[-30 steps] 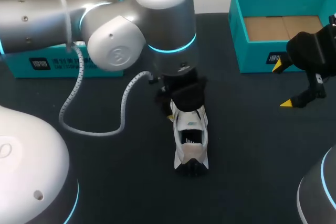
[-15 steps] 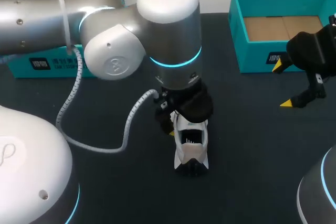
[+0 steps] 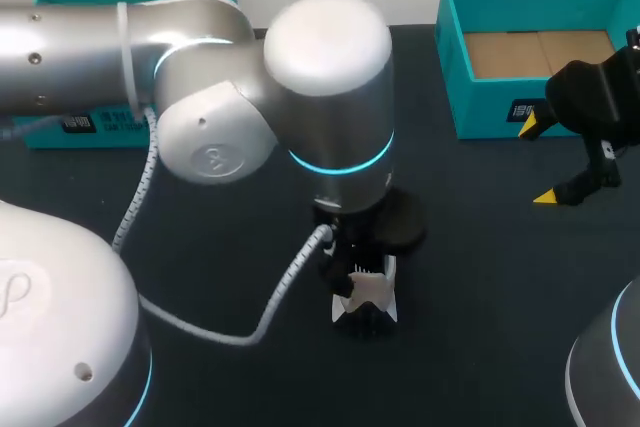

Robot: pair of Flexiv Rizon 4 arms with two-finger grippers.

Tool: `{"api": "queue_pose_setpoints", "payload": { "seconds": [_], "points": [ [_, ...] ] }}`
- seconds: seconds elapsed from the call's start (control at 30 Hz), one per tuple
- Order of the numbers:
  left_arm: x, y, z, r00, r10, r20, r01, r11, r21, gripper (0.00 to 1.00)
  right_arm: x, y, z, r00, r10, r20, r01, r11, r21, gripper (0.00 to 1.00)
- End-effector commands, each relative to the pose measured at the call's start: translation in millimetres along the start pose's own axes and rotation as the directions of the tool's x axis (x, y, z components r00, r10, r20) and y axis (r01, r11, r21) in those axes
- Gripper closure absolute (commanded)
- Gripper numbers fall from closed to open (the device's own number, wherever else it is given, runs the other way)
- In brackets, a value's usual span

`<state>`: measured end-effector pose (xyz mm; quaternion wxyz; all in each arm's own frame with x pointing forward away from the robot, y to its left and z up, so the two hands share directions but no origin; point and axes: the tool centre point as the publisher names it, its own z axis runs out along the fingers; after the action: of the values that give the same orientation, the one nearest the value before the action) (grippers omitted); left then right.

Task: Take the shoe out of the shoebox, open the shoe tongue, remove and reinsert the insole, then place the shoe into the shoebox

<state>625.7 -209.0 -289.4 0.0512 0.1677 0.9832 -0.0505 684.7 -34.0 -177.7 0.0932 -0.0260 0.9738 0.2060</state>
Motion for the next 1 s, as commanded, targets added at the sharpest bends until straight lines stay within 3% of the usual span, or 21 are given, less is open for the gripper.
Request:
{"api": "queue_pose_setpoints", "payload": {
  "seconds": [0.03,0.13,0.2,0.3,0.7,0.97,1.0],
  "points": [
    [7.2,-3,14,0.977,-0.214,-0.003,0.214,0.975,0.058,0.04,-2.0,0.9,2,1.0,0.0,-0.003,0.0,1.0,0.003,0.0],
    [9.7,-3,18,0.972,-0.233,0.013,0.231,0.97,0.078,0.12,-2.0,0.9,2,1.0,0.0,-0.003,0.0,1.0,0.003,0.0],
    [10.3,-5,24,0.974,-0.225,0.013,0.224,0.973,0.063,0.11,-2.0,0.9,2,1.0,0.0,-0.003,0.0,1.0,0.003,0.0],
    [8.2,-9,37,0.981,-0.193,0.013,0.192,0.981,0.038,0.0,-2.0,0.9,2,1.0,0.0,-0.003,0.0,1.0,0.003,0.0],
    [14.3,-10,74,0.979,-0.203,0.004,0.203,0.979,-0.028,0.03,-2.0,0.9,2,1.0,0.0,-0.003,0.0,1.0,0.003,0.0],
    [17.5,-11,98,0.972,-0.233,-0.014,0.232,0.972,-0.042,0.16,-2.0,0.9,2,1.0,0.0,-0.003,0.0,1.0,0.003,0.0],
    [17.6,-11,100,0.972,-0.232,-0.02,0.231,0.972,-0.043,0.25,-2.0,0.9,2,1.0,0.0,-0.003,0.0,1.0,0.003,0.0]
  ]
}}
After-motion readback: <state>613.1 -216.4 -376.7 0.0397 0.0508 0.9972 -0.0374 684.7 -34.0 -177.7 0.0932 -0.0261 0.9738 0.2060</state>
